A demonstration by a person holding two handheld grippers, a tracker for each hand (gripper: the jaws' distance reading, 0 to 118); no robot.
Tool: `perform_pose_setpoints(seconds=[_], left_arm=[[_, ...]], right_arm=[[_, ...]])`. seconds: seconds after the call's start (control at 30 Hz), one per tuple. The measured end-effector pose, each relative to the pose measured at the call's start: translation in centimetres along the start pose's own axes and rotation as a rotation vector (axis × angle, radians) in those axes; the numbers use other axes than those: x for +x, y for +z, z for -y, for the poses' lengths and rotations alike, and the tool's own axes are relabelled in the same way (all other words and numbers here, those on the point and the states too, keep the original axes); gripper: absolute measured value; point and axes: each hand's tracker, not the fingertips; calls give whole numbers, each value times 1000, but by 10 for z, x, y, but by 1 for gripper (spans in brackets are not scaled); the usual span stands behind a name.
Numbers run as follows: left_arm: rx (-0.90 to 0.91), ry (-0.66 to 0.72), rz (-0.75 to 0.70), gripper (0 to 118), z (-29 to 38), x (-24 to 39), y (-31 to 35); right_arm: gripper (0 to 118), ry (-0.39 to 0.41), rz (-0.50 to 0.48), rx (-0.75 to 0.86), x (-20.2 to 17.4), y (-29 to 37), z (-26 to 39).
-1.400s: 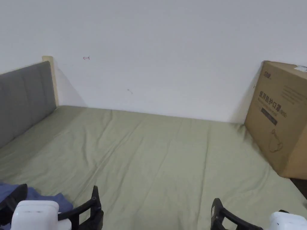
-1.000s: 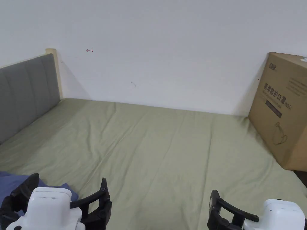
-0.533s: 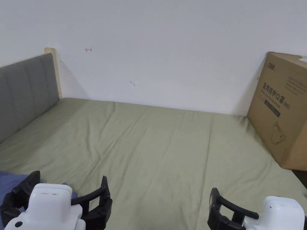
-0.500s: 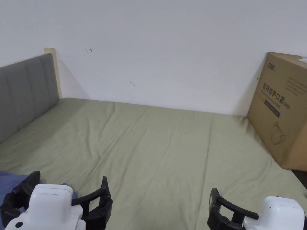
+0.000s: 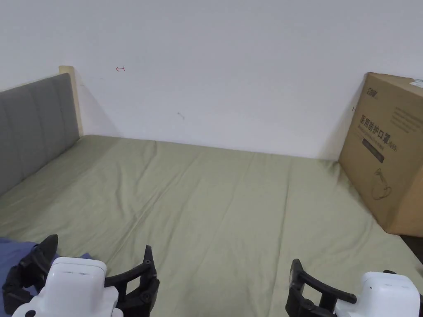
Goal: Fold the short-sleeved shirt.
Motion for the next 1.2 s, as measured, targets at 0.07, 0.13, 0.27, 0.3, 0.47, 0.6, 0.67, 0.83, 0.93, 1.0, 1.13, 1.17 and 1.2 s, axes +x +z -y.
perform_pose_setpoints(seconds=[0.07,0.13,0.27,0.3,0.47,0.6,0.67,0.83,0.93,1.0,1.13,1.17,1.2], left_arm=[[-7,4,3,114,-1,-1,-1],[-19,19,7,112,-1,-2,-2],[-47,69,36,86,-2,-7,-4],[-55,76,42,69,-3,-9,-5],[-122,112,53,2,-2,-16,-12],[-84,106,54,0,-2,-20,-4],[-69,106,56,0,-2,-20,-2],[-77,91,64,0,-6,-17,-2],[-90,98,82,0,-8,-17,-3],[-84,111,61,0,-9,-21,-2],[-87,119,-22,0,-10,-48,8],[-93,116,-31,0,-9,-57,11],[-98,112,-65,0,-8,-68,16]], right_arm=[[118,-14,-19,-5,2,0,-1],[118,-27,-23,-8,3,0,-1],[118,-45,-34,-6,6,2,-2],[118,-44,-34,-9,6,2,-2],[1,-30,52,1,7,8,-6],[0,-74,20,3,17,6,-5],[0,-62,31,17,18,8,-8],[0,-80,22,-13,19,7,-9],[0,-68,3,-32,17,6,-8],[0,-56,-2,-26,11,6,-8],[0,-7,-80,-24,-14,-5,-15],[0,-4,-96,-21,-22,-9,-17],[0,-12,-134,-12,-32,-14,-19]])
